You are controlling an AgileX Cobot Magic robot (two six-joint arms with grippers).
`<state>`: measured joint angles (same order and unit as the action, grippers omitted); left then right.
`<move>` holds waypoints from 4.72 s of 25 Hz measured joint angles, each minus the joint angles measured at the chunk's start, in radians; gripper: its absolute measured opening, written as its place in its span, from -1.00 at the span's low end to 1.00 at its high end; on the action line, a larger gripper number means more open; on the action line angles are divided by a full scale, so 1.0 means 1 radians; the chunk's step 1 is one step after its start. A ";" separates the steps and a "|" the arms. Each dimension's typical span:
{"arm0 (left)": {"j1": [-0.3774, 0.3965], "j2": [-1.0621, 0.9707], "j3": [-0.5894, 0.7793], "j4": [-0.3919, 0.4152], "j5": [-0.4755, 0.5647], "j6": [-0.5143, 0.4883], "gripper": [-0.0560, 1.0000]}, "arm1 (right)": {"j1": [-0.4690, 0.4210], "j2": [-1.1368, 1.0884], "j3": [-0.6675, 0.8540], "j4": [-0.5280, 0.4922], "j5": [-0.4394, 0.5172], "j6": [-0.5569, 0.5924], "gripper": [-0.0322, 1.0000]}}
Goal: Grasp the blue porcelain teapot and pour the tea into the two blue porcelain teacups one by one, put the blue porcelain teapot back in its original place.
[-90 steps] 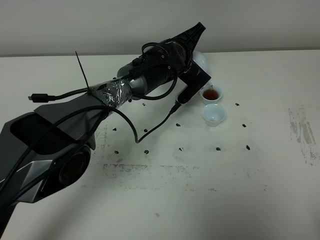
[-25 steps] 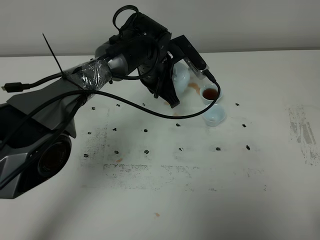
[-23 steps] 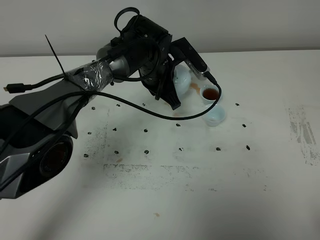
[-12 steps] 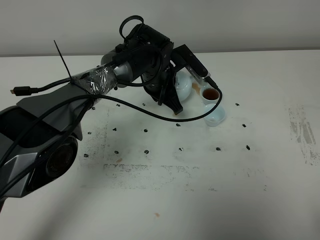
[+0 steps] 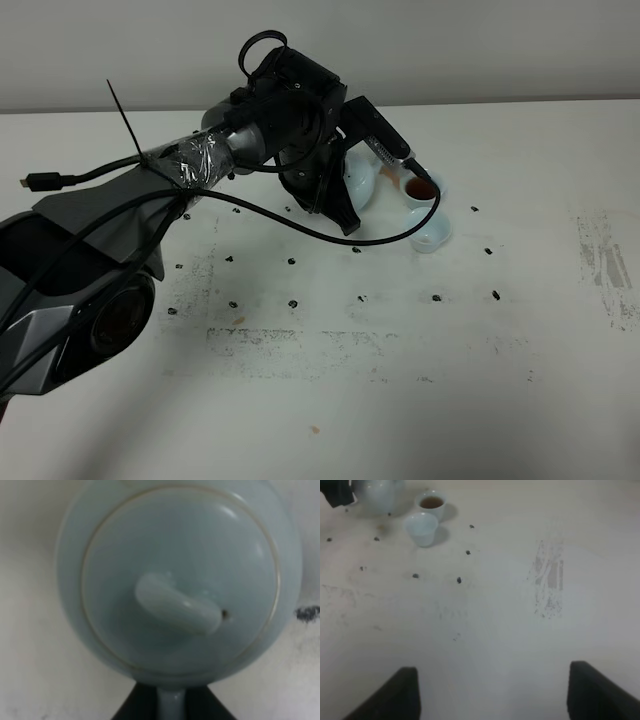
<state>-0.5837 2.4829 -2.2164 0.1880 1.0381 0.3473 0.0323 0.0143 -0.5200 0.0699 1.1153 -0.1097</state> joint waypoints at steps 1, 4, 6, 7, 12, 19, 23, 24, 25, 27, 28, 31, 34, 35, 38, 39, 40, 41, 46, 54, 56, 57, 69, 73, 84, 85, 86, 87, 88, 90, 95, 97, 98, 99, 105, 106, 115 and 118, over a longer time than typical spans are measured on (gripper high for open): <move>0.000 -0.007 0.000 0.000 0.010 0.000 -0.80 | 0.000 0.000 0.000 0.000 0.000 0.000 0.21; 0.000 -0.037 0.000 -0.001 0.040 -0.004 -0.80 | 0.000 0.000 0.000 0.000 0.000 0.000 0.21; 0.000 -0.062 0.000 -0.001 0.063 -0.011 -0.80 | 0.000 0.000 0.000 0.000 0.000 0.000 0.21; 0.000 -0.074 0.000 -0.001 0.073 -0.013 -0.80 | 0.000 0.000 0.000 0.000 0.000 0.000 0.21; 0.000 -0.114 0.000 -0.002 0.139 -0.030 -0.80 | 0.000 0.000 0.000 0.000 0.000 0.000 0.21; 0.000 -0.145 0.000 -0.001 0.152 -0.034 -0.80 | 0.000 0.000 0.000 0.000 0.000 0.000 0.21; 0.000 -0.173 0.000 0.000 0.153 -0.034 -0.80 | 0.000 0.000 0.000 0.000 0.000 0.000 0.21; 0.000 -0.179 0.000 0.000 0.153 -0.034 -0.80 | 0.000 0.000 0.000 0.000 0.000 0.000 0.21; 0.000 -0.182 0.000 -0.002 0.153 -0.034 -0.80 | 0.000 0.000 0.000 0.000 0.000 0.000 0.21; 0.000 -0.181 0.000 -0.011 0.153 -0.034 -0.80 | 0.000 0.000 0.000 0.000 0.000 0.000 0.21; 0.000 -0.183 0.004 -0.014 0.153 -0.034 -0.80 | 0.000 0.000 0.000 0.000 0.000 0.000 0.21; 0.000 -0.208 0.074 -0.027 0.139 -0.034 -0.80 | 0.000 0.000 0.000 0.000 0.000 0.000 0.21; 0.000 -0.256 0.217 -0.029 0.046 -0.034 -0.80 | 0.000 0.000 0.000 0.000 0.000 0.000 0.21; 0.000 -0.279 0.276 -0.029 0.009 -0.034 -0.80 | 0.000 0.000 0.000 0.000 0.000 0.000 0.21; 0.000 -0.345 0.435 -0.028 -0.090 -0.032 -0.80 | 0.000 0.000 0.000 0.000 0.000 0.000 0.21; 0.000 -0.369 0.484 -0.028 -0.112 -0.026 -0.80 | 0.000 0.000 0.000 0.000 0.000 0.000 0.21; 0.000 -0.386 0.528 -0.028 -0.133 -0.012 -0.80 | 0.000 0.000 0.000 0.000 0.000 0.000 0.21; 0.000 -0.404 0.561 -0.027 -0.154 0.005 -0.80 | 0.000 0.000 0.000 0.000 0.000 0.000 0.21; 0.000 -0.441 0.643 -0.026 -0.208 0.175 -0.80 | 0.000 0.000 0.000 0.000 0.000 0.000 0.21; 0.000 -0.445 0.643 -0.012 -0.269 0.512 -0.80 | 0.000 0.000 0.000 0.000 0.000 0.000 0.21; 0.000 -0.445 0.643 0.016 -0.303 0.548 -0.80 | 0.000 0.000 0.000 0.000 0.000 0.000 0.21; 0.000 -0.445 0.643 0.038 -0.317 0.561 -0.80 | 0.000 0.000 0.000 0.000 0.000 0.000 0.21; 0.000 -0.418 0.643 0.265 -0.450 0.587 -0.80 | 0.000 0.000 0.000 0.000 0.000 0.000 0.21; 0.000 -0.403 0.643 0.271 -0.452 0.565 -0.80 | 0.000 0.000 0.000 0.000 0.000 0.000 0.21; 0.000 -0.396 0.643 0.307 -0.452 0.514 -0.80 | 0.000 0.000 0.000 0.000 0.000 0.000 0.21; 0.000 -0.395 0.643 0.311 -0.452 0.506 -0.80 | 0.000 0.000 0.000 0.000 0.000 0.000 0.21; 0.000 -0.393 0.643 0.316 -0.451 0.494 -0.80 | 0.000 0.000 0.000 0.000 0.000 0.000 0.21; 0.000 -0.388 0.638 0.323 -0.446 0.480 -0.80 | 0.000 0.000 0.000 0.000 0.000 0.000 0.21; -0.002 -0.379 0.627 0.334 -0.432 0.468 -0.80 | 0.000 0.000 0.000 0.000 0.000 0.000 0.21; -0.004 -0.357 0.595 0.352 -0.398 0.447 -0.80 | 0.000 0.000 0.000 0.000 0.000 0.000 0.21; -0.034 -0.313 0.529 0.383 -0.337 0.447 -0.80 | 0.000 0.000 0.000 0.000 0.000 0.000 0.21; -0.047 -0.305 0.515 0.383 -0.337 0.449 -0.80 | 0.000 0.000 0.000 0.000 0.000 0.000 0.21; -0.052 -0.302 0.511 0.383 -0.336 0.452 -0.80 | 0.000 0.000 0.000 0.000 0.000 0.000 0.21; -0.058 -0.301 0.510 0.383 -0.338 0.454 -0.80 | 0.000 0.000 0.000 0.000 0.000 0.000 0.21; -0.078 -0.295 0.510 0.388 -0.334 0.460 -0.80 | 0.000 0.000 0.000 0.000 0.000 0.000 0.21; -0.081 -0.295 0.510 0.394 -0.333 0.456 -0.80 | 0.000 0.000 0.000 0.000 0.000 0.000 0.21; -0.104 -0.288 0.450 0.455 -0.275 0.404 -0.80 | 0.000 0.000 0.000 0.000 0.000 0.000 0.21; -0.121 -0.264 0.402 0.474 -0.236 0.404 -0.80 | 0.000 0.000 0.000 0.000 0.000 0.000 0.21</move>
<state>-0.7049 2.2192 -1.8143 0.6619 0.8018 0.7508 0.0323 0.0143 -0.5200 0.0699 1.1153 -0.1097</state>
